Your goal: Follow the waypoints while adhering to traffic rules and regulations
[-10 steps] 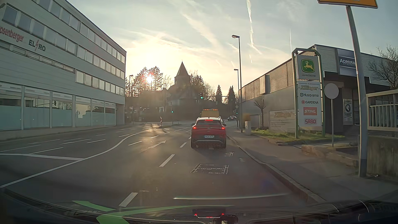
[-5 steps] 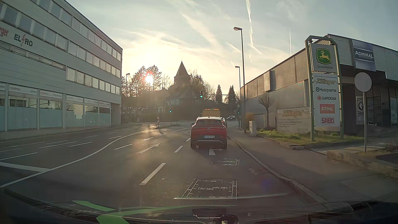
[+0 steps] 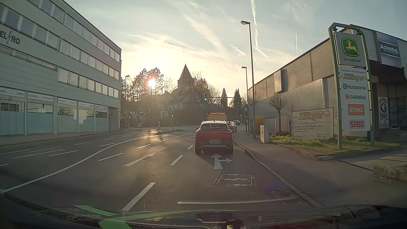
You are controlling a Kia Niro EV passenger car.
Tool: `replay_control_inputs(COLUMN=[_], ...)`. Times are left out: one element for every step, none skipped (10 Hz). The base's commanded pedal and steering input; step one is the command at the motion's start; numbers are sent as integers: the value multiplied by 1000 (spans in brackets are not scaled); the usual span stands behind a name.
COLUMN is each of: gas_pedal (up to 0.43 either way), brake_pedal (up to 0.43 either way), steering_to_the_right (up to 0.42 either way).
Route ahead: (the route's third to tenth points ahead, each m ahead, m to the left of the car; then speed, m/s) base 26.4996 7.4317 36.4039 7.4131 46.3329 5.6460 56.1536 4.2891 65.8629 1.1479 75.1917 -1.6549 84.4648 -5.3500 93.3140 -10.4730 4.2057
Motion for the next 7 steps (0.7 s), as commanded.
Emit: replay_control_inputs(gas_pedal=[0,0,0,0,0,0,0], brake_pedal=[0,0,0,0,0,0,0], steering_to_the_right=[0,0,-1,-1,-1,-1,-1])
